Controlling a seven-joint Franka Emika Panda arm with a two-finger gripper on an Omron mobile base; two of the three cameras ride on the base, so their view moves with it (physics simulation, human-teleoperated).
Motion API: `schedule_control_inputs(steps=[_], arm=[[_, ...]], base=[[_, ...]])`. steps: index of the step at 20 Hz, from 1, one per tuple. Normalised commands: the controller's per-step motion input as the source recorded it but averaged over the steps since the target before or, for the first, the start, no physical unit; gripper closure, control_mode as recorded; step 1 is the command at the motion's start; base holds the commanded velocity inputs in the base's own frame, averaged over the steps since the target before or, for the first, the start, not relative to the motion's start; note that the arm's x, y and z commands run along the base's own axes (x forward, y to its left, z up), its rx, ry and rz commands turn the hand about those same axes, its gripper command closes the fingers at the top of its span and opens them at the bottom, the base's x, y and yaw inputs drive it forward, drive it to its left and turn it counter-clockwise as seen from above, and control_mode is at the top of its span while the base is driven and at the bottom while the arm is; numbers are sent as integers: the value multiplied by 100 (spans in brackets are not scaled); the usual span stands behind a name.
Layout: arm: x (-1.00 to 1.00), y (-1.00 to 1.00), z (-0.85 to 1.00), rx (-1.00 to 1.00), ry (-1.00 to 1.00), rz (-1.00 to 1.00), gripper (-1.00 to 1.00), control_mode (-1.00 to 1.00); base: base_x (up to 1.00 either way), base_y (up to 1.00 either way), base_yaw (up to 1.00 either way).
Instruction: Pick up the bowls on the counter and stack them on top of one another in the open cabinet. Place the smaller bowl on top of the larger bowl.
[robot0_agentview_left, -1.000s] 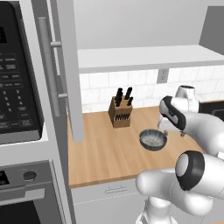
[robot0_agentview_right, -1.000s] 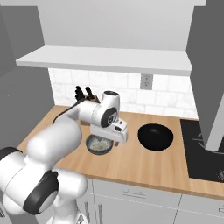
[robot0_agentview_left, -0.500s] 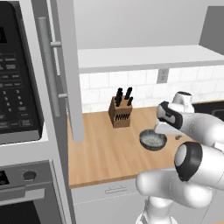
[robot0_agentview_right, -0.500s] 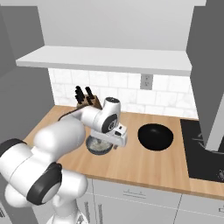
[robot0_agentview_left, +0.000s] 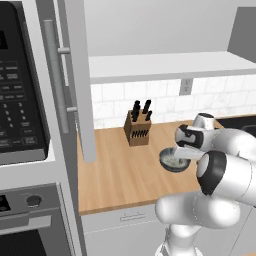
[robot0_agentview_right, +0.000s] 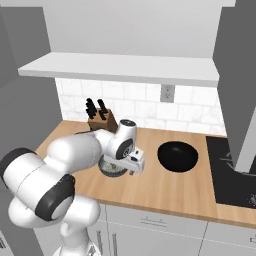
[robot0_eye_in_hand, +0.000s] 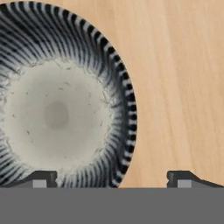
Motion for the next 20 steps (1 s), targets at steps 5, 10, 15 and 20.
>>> schedule_control_inputs(steps=[5, 10, 15, 20], arm=[[15, 0, -11, 0, -7, 0, -100, -100], [6, 0, -12, 0, -4, 0, -100, -100], [1, 0, -4, 0, 0, 0, 100, -100], [0, 0, 0, 0, 0, 0, 100, -100]], base=[[0, 0, 0], [0, 0, 0], [0, 0, 0], [0, 0, 0]])
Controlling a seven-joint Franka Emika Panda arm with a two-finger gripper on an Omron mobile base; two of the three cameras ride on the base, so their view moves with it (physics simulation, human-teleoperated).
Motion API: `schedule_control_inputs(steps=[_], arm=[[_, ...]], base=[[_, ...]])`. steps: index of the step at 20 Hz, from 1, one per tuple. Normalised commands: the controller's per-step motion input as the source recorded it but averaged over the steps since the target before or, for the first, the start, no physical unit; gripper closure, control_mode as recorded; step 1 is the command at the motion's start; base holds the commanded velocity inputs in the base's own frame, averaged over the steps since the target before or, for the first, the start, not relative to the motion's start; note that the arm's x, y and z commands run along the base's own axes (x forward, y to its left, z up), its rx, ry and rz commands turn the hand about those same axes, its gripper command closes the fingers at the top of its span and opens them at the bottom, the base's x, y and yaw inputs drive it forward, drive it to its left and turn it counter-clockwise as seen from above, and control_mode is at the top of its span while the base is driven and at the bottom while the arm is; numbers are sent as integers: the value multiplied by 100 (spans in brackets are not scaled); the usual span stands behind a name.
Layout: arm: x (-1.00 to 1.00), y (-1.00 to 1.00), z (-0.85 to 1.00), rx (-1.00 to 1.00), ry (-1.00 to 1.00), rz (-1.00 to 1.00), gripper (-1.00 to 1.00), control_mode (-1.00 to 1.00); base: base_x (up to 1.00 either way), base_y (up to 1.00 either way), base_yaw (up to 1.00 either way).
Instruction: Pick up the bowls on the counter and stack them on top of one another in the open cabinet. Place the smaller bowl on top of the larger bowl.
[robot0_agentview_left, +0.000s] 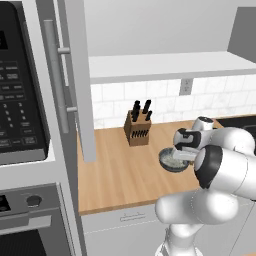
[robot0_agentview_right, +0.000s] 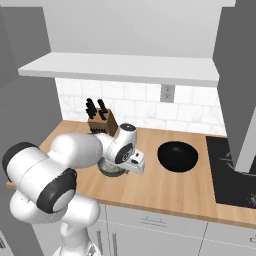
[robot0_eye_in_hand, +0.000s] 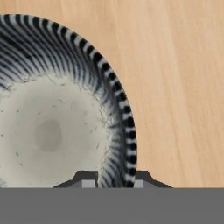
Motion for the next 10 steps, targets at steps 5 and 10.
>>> schedule_control_inputs(steps=[5, 10], arm=[[-2, -3, 5, 1, -1, 0, 100, -100], [-23, -43, 48, 11, -11, -19, 100, -100]], base=[[0, 0, 0], [0, 0, 0]])
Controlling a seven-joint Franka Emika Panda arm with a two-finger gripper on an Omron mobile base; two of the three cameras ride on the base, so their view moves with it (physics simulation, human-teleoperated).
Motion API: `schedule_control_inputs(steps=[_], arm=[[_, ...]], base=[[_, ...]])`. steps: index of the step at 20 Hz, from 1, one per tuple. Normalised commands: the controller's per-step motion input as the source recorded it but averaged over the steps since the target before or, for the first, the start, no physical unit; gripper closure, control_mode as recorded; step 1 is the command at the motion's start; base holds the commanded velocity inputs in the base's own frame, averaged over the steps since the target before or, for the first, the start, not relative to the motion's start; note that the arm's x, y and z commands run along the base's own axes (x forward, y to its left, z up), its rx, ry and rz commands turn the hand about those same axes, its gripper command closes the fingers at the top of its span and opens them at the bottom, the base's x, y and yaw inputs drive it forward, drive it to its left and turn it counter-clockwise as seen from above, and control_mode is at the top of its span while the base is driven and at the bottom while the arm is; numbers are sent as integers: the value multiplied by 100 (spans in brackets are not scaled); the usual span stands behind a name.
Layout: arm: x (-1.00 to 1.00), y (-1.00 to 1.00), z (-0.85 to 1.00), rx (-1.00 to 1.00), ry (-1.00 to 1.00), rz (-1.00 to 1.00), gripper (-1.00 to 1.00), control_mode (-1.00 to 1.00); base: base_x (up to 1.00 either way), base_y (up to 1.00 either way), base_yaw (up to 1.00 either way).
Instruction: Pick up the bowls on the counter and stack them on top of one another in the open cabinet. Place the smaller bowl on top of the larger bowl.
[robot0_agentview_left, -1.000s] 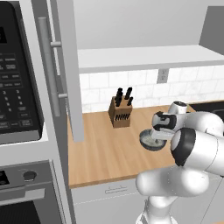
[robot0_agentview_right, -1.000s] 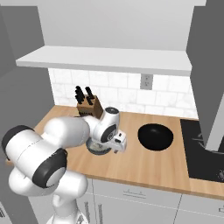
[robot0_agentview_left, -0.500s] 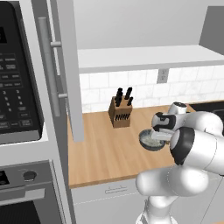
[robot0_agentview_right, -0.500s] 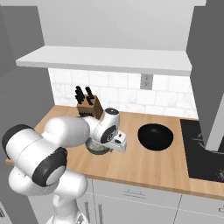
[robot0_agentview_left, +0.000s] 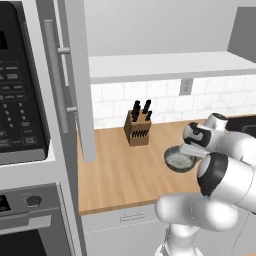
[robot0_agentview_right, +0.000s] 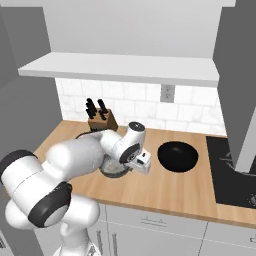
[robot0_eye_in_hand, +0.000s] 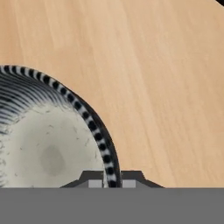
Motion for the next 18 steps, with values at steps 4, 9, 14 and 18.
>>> schedule_control_inputs(steps=[4, 9, 14, 18], arm=[[-19, -66, 66, 18, -12, -40, 100, -100], [-1, -66, 66, 21, -8, -51, 100, -100], [12, -69, 22, 20, 3, -62, 100, -100], [23, -81, 4, 18, 12, -64, 100, -100]], base=[[0, 0, 0], [0, 0, 0], [0, 0, 0], [0, 0, 0]])
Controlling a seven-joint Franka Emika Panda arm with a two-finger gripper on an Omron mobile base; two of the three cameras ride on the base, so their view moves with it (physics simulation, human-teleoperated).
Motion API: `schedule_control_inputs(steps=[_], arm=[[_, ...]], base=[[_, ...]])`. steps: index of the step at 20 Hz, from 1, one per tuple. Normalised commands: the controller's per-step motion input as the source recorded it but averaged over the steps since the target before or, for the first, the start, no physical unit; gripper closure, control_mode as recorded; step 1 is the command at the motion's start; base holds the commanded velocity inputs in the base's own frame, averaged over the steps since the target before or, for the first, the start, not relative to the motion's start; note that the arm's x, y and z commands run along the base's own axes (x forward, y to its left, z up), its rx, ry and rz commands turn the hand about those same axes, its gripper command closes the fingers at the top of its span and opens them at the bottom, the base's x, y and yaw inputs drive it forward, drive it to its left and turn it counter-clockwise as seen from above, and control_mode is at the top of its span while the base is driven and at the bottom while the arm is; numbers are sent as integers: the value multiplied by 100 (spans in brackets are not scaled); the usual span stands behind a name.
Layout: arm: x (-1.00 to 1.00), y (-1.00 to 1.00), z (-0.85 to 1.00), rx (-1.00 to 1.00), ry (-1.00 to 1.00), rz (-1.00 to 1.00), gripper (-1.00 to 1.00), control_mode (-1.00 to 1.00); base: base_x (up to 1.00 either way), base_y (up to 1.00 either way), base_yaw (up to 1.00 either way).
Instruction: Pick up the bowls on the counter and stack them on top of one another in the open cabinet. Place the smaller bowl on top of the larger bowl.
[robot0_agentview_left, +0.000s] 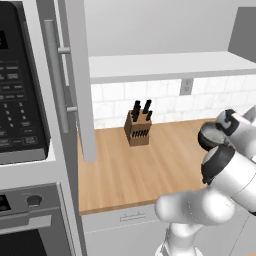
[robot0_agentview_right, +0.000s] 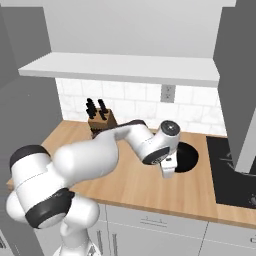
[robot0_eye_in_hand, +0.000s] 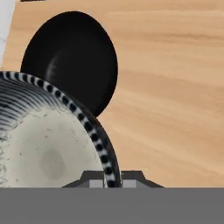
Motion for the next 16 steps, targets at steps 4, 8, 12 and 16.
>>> schedule_control_inputs(steps=[4, 8, 12, 16], arm=[[39, -76, 0, 14, 20, -63, 100, -100], [15, -18, 0, 4, 8, -12, 100, -100], [12, 0, -12, 0, 0, -1, 100, -100], [11, -1, -28, 3, 0, -1, 100, -100]], base=[[0, 0, 0], [0, 0, 0], [0, 0, 0], [0, 0, 0]])
